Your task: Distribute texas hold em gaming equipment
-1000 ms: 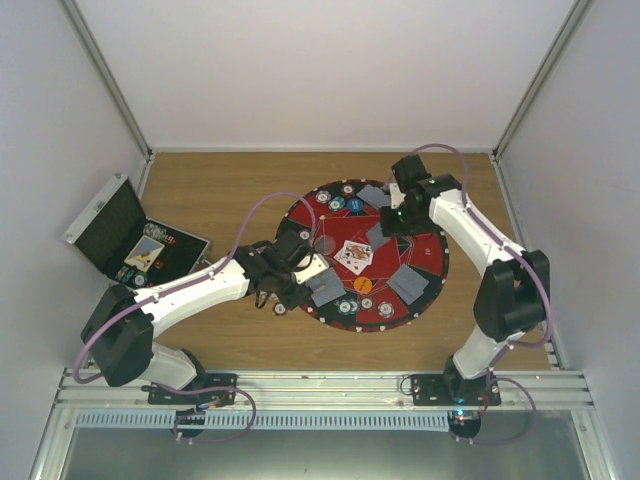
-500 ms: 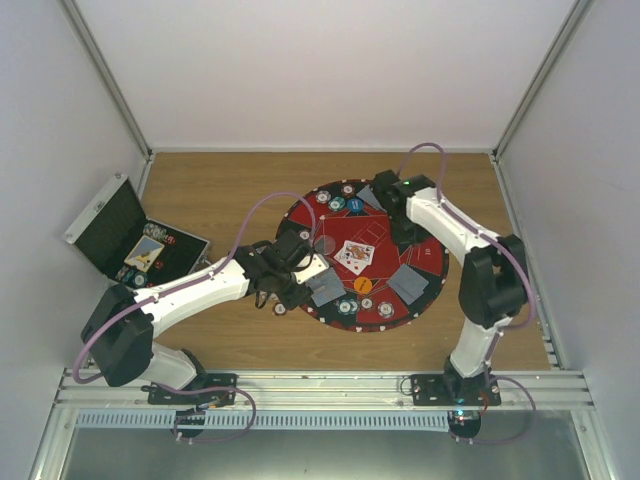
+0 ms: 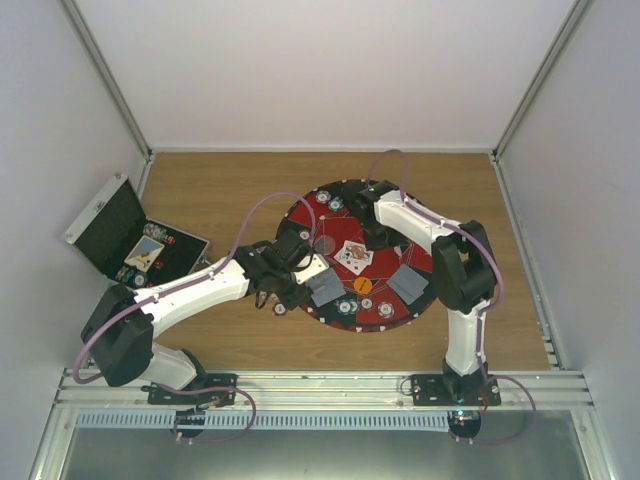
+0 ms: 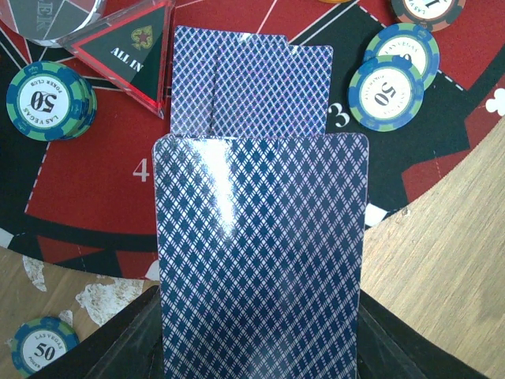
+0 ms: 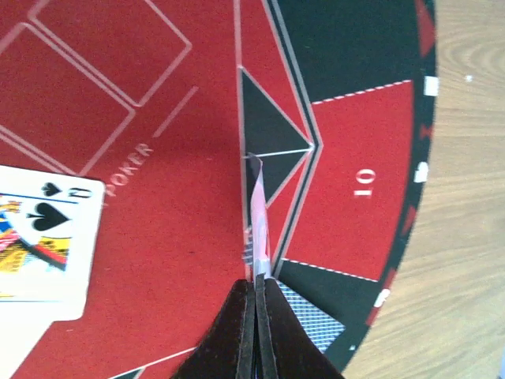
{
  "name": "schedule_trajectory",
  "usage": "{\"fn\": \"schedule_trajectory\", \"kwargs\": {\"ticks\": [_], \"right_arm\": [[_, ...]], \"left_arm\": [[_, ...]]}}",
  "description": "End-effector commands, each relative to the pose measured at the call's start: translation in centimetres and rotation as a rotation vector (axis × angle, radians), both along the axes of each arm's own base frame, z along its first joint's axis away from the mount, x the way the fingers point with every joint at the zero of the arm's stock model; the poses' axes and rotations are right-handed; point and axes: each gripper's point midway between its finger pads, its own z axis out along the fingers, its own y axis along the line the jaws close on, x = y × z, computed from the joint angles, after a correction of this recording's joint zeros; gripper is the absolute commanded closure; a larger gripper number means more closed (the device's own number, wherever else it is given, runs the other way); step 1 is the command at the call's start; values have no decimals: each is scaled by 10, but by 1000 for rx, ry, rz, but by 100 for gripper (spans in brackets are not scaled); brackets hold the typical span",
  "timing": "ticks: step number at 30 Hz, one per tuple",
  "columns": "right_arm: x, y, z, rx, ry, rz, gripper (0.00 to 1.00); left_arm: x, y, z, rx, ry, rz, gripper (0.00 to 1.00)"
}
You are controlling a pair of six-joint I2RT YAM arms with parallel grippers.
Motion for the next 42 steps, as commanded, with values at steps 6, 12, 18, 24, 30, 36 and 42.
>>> {"fn": "schedule_trajectory", "kwargs": {"ticks": [6, 12, 18, 24, 30, 36, 42], "right_arm": [[12, 55, -21, 244, 30, 1, 99], [14, 74, -29, 335, 53, -4, 100], [20, 87, -34, 379, 68, 5, 99], [23, 97, -38, 419, 88, 14, 100], [22, 105, -45, 458, 117, 25, 100], [29, 117, -42, 523, 114, 40, 97], [31, 122, -38, 583, 123, 36, 81]], "left_arm": [[7, -12, 15, -56, -48, -17, 46], [7, -10, 14, -53, -46, -14, 46], [6, -11, 14, -52, -44, -14, 46], [7, -11, 13, -51, -44, -14, 46], [6, -11, 13, -52, -43, -13, 46], [6, -10, 14, -51, -43, -13, 46], [6, -10, 14, -52, -44, -11, 46]]}}
